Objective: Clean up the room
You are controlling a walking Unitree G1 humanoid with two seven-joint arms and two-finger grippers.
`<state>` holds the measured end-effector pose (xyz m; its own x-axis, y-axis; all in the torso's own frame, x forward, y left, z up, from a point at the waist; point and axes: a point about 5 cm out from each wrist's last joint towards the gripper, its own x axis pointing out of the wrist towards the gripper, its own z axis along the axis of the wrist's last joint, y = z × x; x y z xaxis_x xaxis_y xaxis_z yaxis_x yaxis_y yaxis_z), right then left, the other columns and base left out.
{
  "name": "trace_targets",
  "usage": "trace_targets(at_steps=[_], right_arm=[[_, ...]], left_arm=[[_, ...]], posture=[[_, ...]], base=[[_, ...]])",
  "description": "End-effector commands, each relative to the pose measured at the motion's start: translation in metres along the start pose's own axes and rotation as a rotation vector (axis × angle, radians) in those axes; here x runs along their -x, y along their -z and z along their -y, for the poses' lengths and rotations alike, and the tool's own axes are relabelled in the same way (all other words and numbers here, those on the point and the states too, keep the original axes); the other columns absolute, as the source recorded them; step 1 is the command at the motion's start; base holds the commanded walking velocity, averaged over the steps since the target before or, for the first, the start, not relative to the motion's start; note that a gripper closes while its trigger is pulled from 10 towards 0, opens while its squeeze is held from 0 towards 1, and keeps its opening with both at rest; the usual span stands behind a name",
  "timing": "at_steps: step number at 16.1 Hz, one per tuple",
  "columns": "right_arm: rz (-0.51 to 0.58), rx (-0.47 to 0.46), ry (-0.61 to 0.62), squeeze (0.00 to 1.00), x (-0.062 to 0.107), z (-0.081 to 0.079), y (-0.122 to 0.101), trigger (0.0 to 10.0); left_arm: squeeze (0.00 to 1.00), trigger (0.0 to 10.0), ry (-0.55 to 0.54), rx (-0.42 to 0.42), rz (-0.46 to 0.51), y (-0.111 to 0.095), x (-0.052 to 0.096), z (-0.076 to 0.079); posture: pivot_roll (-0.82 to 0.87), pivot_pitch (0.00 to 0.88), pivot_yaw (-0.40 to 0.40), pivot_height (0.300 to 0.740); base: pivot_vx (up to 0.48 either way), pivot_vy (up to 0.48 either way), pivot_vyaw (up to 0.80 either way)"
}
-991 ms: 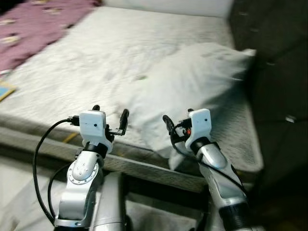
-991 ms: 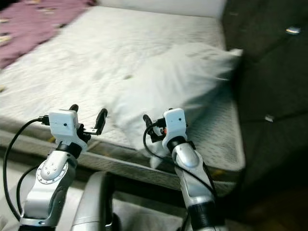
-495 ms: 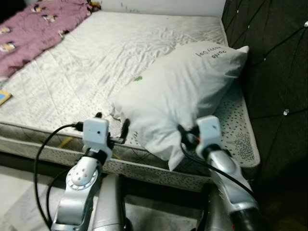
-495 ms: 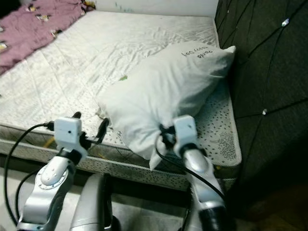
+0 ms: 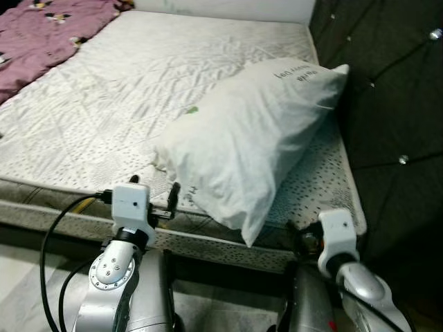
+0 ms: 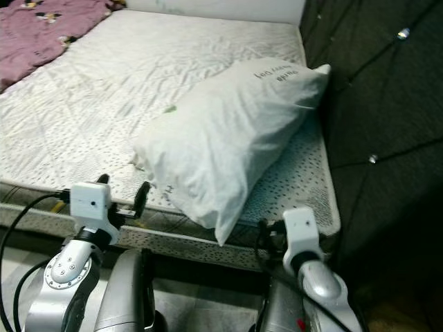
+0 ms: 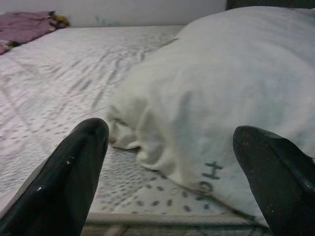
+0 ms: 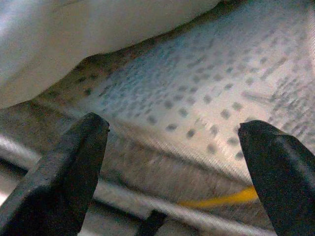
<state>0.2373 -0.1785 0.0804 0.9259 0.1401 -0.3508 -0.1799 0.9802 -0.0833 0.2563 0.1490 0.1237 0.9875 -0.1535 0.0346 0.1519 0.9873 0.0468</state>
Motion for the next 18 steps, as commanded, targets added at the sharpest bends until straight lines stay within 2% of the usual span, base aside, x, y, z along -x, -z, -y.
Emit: trace_targets(at_steps=[1, 3, 5, 7, 8, 9, 10, 11, 12, 14, 16, 18], right_arm=[[-0.029, -0.095, -0.041, 0.00, 0.006, -0.003, -0.004, 10.0], [-0.018, -0.125, -0.051, 0.00, 0.006, 0.005, -0.009, 10.0], [0.017, -0.217, -0.086, 0.00, 0.006, 0.019, -0.022, 10.0], [-0.022, -0.282, -0.169, 0.00, 0.007, 0.016, -0.022, 10.0], [-0.067, -0.368, -0.316, 0.00, 0.014, 0.005, -0.022, 10.0], [-0.088, -0.401, -0.399, 0.00, 0.018, -0.003, -0.023, 10.0], [-0.108, -0.444, -0.549, 0.00, 0.025, -0.020, -0.025, 10.0], [-0.095, -0.454, -0.622, 0.00, 0.027, -0.031, -0.031, 10.0], [-0.089, -0.461, -0.653, 0.00, 0.026, -0.037, -0.035, 10.0], [-0.052, -0.500, -0.651, 0.00, 0.013, -0.050, -0.045, 10.0], [-0.026, -0.502, -0.662, 0.00, -0.003, -0.072, -0.058, 10.0], [-0.017, -0.481, -0.644, 0.00, -0.009, -0.080, -0.061, 10.0]], left_arm=[[0.00, 10.0, 0.012, -0.005, 0.004, -0.002, -0.002, 0.000], [0.00, 10.0, 0.025, 0.003, 0.020, -0.006, -0.010, 0.004], [0.00, 10.0, 0.032, 0.018, 0.021, -0.006, -0.010, 0.006], [0.00, 10.0, 0.033, 0.023, 0.014, -0.004, -0.007, 0.006], [0.00, 10.0, 0.033, 0.028, 0.009, -0.003, -0.005, 0.007], [0.00, 10.0, 0.032, 0.031, 0.008, -0.003, -0.004, 0.007], [0.00, 10.0, 0.030, 0.034, 0.007, -0.002, -0.004, 0.008], [0.00, 10.0, 0.031, 0.035, 0.008, -0.003, -0.004, 0.009], [0.00, 10.0, 0.033, 0.038, 0.010, -0.004, -0.004, 0.009], [0.00, 10.0, 0.040, 0.041, 0.012, -0.005, -0.005, 0.010], [0.00, 10.0, 0.049, 0.038, 0.016, -0.007, -0.006, 0.011], [0.00, 10.0, 0.049, 0.035, 0.018, -0.008, -0.006, 0.009]], posture=[[-0.03, 0.116, -0.016, 0.499], [-0.04, 0.118, -0.017, 0.499], [-0.05, 0.121, -0.019, 0.499], [-0.05, 0.124, -0.021, 0.499], [-0.05, 0.124, -0.023, 0.499], [-0.05, 0.126, -0.027, 0.499], [-0.05, 0.126, -0.027, 0.499], [-0.04, 0.128, -0.029, 0.499], [-0.04, 0.131, -0.028, 0.499], [-0.03, 0.133, -0.023, 0.499], [-0.01, 0.133, -0.020, 0.499], [0.01, 0.134, -0.021, 0.499]], base=[[0.000, 0.000, 0.00], [0.000, 0.000, 0.00], [0.000, 0.000, 0.00], [0.000, 0.000, 0.00], [0.000, 0.000, 0.00], [0.000, 0.000, 0.00], [0.000, 0.000, 0.00], [0.000, 0.000, 0.00], [0.000, 0.000, 0.00], [0.000, 0.000, 0.00], [0.000, 0.000, 0.00], [0.000, 0.000, 0.00]])
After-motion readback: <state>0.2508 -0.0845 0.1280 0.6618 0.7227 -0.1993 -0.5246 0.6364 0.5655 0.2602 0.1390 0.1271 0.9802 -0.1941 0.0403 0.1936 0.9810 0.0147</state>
